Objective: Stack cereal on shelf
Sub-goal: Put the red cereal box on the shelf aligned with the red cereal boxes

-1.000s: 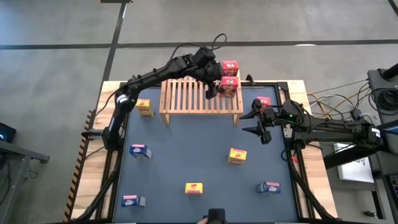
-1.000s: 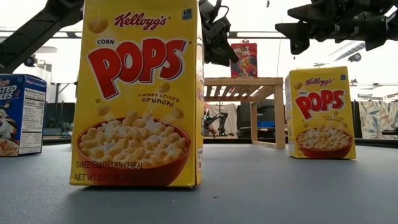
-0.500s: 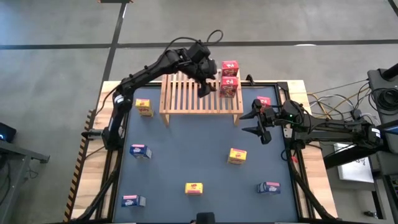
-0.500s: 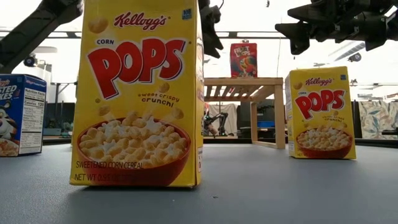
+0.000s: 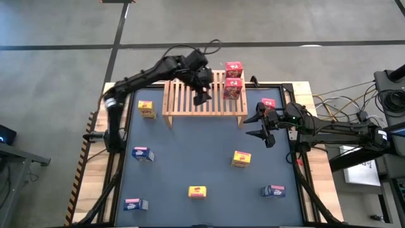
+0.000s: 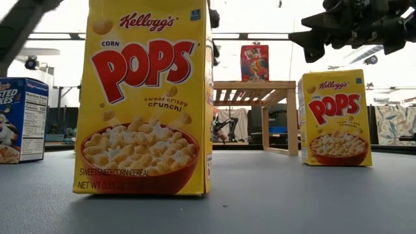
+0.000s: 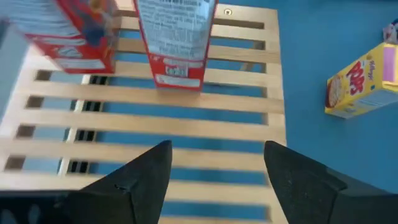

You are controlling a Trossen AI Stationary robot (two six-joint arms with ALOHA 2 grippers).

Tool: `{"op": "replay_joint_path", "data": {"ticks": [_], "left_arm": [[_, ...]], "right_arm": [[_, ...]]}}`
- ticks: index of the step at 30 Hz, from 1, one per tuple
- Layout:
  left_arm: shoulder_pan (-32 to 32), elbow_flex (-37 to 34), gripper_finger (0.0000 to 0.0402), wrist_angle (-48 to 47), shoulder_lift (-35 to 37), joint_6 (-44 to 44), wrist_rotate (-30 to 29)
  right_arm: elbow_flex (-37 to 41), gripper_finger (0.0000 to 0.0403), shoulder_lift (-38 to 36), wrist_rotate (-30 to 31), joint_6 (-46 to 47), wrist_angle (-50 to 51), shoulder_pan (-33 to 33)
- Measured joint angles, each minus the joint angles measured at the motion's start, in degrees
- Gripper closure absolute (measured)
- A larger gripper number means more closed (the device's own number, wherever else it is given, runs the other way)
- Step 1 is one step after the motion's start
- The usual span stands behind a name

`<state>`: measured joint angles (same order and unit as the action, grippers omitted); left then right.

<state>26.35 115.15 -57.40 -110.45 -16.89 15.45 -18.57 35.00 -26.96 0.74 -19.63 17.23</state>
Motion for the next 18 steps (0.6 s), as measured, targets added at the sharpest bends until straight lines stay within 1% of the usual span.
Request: {"op": "replay_joint_path", "data": {"ticks": [2, 5, 7, 9, 11, 13, 16, 18], "left_arm": [[-0.1, -7.4, 0.0173, 4.6, 5.7, 1.5, 0.1], [-0.4, -20.9, 0.0181, 14.4, 16.0, 4.4, 0.4], [-1.2, -31.1, 0.0183, 23.7, 23.2, 7.5, 0.4], [-2.9, -41.5, 0.0183, 35.3, 29.7, 10.9, 0.4], [-5.2, -50.4, 0.0184, 47.3, 34.5, 12.5, 0.5], [-7.7, -57.1, 0.0184, 54.5, 38.5, 12.9, 0.1], [-11.1, -63.6, 0.0184, 60.1, 42.9, 13.6, -3.2], [-13.2, -66.5, 0.0184, 62.2, 45.2, 14.3, -6.2]], "right_arm": [[0.0, 0.0184, 0.0, 0.0, 0.1, 0.3, 0.0], [0.0, 0.0184, 0.0, 0.0, 0.3, 0.5, 0.0], [0.0, 0.0184, 0.0, 0.2, 0.1, 1.0, 0.0], [0.0, 0.0184, 0.0, 2.6, -0.6, 2.9, 0.0], [0.0, 0.0184, 0.0, 8.1, -0.9, 5.4, 0.0], [-0.2, 0.0184, 0.1, 13.1, -0.8, 6.7, 0.0], [-3.9, 0.0184, 0.0, 13.9, -0.7, 11.2, -0.1], [-8.3, 0.0184, 0.1, 14.0, -1.6, 17.6, -0.1]]}}
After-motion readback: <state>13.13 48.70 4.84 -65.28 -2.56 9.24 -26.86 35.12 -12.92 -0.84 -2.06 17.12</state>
